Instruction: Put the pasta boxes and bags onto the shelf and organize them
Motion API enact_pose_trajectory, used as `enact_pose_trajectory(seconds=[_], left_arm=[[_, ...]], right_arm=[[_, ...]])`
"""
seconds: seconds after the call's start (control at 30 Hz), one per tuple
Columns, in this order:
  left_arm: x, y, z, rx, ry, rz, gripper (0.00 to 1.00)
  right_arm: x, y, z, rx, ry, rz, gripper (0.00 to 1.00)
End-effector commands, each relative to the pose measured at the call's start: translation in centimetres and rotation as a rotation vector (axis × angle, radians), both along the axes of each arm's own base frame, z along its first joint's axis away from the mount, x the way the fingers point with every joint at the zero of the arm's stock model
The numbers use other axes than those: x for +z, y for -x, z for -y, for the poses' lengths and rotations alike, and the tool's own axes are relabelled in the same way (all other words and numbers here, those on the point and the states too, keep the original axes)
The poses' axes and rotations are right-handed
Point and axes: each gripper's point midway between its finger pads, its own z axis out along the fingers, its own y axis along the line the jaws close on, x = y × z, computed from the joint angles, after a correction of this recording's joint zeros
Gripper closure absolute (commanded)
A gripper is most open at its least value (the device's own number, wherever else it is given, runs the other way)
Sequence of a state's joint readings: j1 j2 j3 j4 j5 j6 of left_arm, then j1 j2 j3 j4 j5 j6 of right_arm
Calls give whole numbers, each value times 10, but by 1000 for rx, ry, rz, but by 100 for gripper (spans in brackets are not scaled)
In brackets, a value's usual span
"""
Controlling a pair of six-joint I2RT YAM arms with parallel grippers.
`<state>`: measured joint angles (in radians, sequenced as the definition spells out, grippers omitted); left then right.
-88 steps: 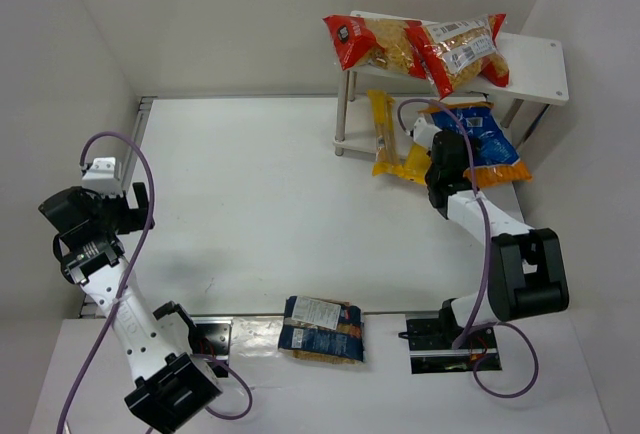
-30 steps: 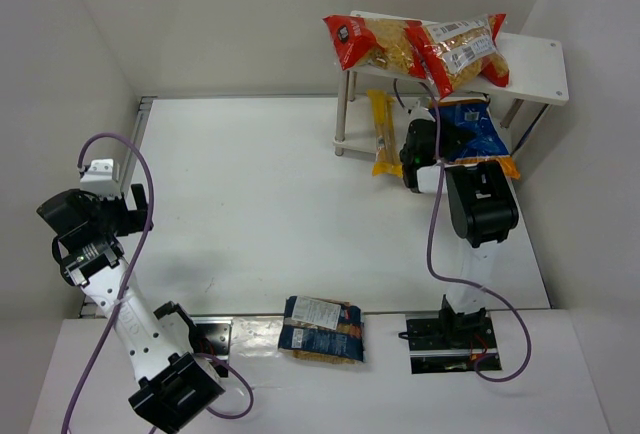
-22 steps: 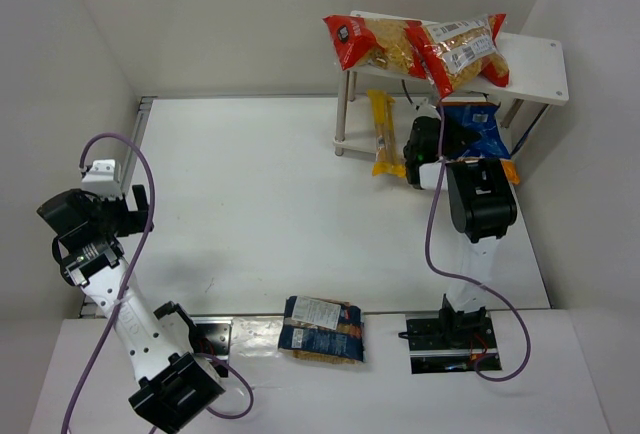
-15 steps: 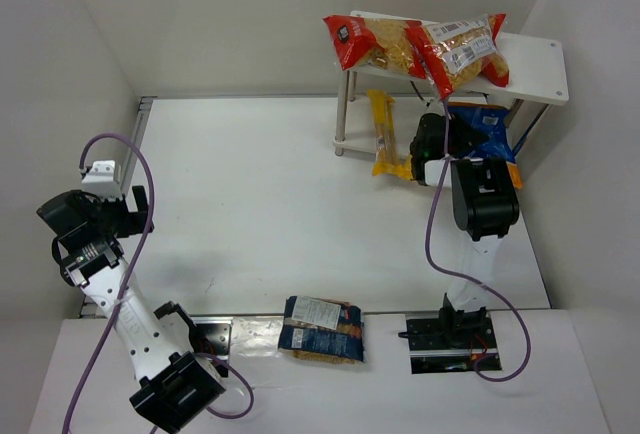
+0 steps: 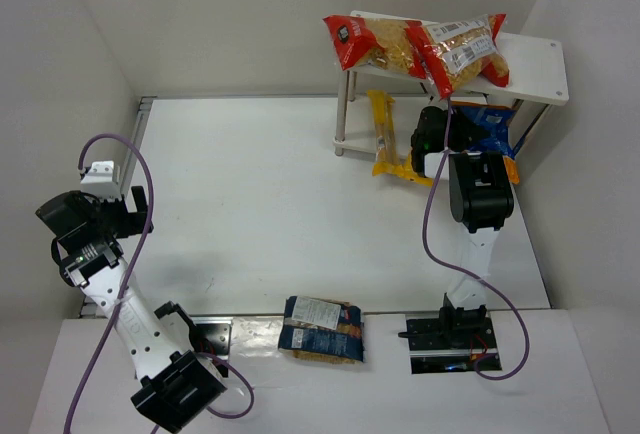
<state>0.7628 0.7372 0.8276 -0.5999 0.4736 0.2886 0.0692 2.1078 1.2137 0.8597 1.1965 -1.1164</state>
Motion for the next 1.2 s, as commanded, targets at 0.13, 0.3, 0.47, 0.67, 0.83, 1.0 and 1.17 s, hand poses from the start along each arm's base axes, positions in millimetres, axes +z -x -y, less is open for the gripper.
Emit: enact_pose_trajectory(seconds=[0.13,0.3,0.47,0.67,0.83,1.0,1.17], left_arm=[[16,-3,-1,-20,-31,37,0],[16,-2,-3,-11,-32,37,0],[16,-2,-3,-11,-32,37,0],[18,-1,-2,-11,-38,43,0],[18,-1,-2,-11,-38,43,0],[18,-1,-2,-11,-38,43,0],[20,-1,-1,-11,-45,50,0]], right_arm=[[57,-25,10,11,-14,279,88],[59,-29,10,20,-9,280,86],[57,-31,14,19,-2,258,68],[61,-31,14,20,-10,266,35],[68,-23,9,31,-21,264,28],[80,-9,-8,77,-61,271,25],[75,4,-45,175,-140,205,22]])
